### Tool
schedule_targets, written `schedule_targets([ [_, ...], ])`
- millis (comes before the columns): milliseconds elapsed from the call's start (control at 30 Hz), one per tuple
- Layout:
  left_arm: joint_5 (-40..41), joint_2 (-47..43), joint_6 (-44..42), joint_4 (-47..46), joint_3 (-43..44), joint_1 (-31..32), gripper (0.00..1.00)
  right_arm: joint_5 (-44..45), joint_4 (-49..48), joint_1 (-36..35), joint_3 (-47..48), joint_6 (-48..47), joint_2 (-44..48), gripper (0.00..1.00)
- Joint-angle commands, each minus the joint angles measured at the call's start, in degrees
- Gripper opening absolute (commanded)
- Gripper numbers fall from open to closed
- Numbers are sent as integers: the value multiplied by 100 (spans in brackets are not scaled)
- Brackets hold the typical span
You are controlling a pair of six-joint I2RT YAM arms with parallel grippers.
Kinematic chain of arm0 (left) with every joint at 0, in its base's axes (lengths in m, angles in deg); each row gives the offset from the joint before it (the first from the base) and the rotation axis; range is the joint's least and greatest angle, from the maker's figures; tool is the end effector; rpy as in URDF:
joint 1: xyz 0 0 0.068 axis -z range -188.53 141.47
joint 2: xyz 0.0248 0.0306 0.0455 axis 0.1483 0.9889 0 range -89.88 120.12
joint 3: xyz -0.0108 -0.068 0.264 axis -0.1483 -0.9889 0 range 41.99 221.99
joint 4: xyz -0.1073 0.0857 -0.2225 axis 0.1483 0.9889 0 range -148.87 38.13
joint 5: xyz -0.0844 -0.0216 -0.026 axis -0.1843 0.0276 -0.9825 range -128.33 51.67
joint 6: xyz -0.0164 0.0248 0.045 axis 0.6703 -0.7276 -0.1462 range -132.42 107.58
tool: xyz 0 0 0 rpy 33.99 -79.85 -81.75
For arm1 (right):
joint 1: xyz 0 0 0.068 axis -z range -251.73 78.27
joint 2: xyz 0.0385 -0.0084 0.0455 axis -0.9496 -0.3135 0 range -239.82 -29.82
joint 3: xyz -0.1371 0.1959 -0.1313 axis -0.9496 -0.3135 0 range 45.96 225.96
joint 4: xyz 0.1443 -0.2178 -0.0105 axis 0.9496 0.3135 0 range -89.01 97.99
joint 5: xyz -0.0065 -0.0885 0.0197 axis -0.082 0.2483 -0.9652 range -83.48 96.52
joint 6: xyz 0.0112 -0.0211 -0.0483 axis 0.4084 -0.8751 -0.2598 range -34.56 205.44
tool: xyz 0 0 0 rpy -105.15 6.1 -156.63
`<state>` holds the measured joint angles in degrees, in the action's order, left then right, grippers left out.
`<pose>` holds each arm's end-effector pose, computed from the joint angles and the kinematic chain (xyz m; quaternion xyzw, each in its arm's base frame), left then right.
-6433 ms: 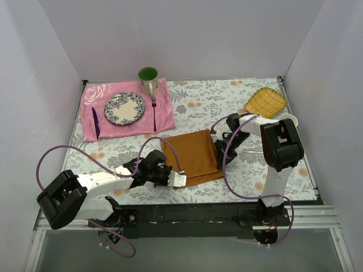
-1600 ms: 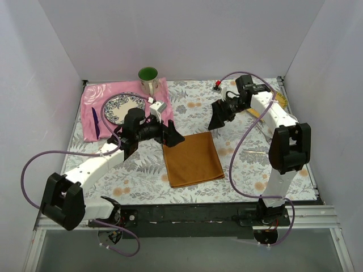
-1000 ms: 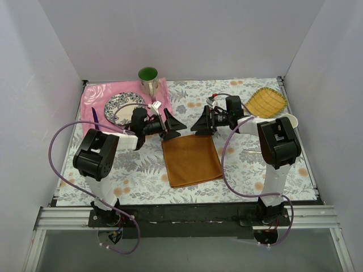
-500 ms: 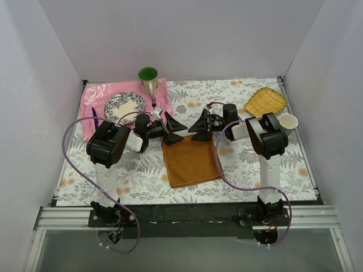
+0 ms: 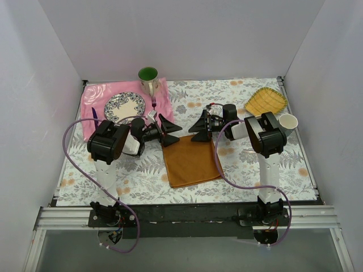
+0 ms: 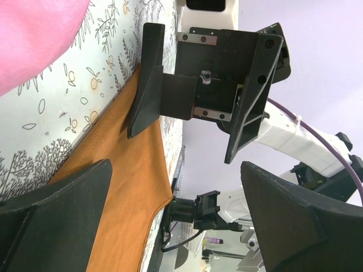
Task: Fold the napkin into a case and place the utensils inside
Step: Smooth out the square-folded napkin at the center of the board.
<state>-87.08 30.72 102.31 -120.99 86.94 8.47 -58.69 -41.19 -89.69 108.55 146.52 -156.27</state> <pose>0.3441 -0.1331 0.0955 0.3709 -0.6630 0.6470 0.0653 0.3908 0.1606 0.0994 -0.0252 0.7595 0.6450 0.0811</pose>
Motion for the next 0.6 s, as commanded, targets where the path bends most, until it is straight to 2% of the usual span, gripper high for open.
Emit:
schedule_targets([
  [0, -134, -150, 409, -212, -232, -170, 98, 193, 595, 134, 78, -614, -213, 99],
  [167, -222, -343, 347, -168, -478, -346, 98, 193, 719, 143, 96, -755, -195, 99],
  [300, -451, -624, 312, -624, -470, -329, 98, 149, 676, 117, 157, -782, -134, 99],
  [567, -679, -1240, -160, 15, -197, -100, 98, -203, -810, -94, 315, 404, 445, 99],
])
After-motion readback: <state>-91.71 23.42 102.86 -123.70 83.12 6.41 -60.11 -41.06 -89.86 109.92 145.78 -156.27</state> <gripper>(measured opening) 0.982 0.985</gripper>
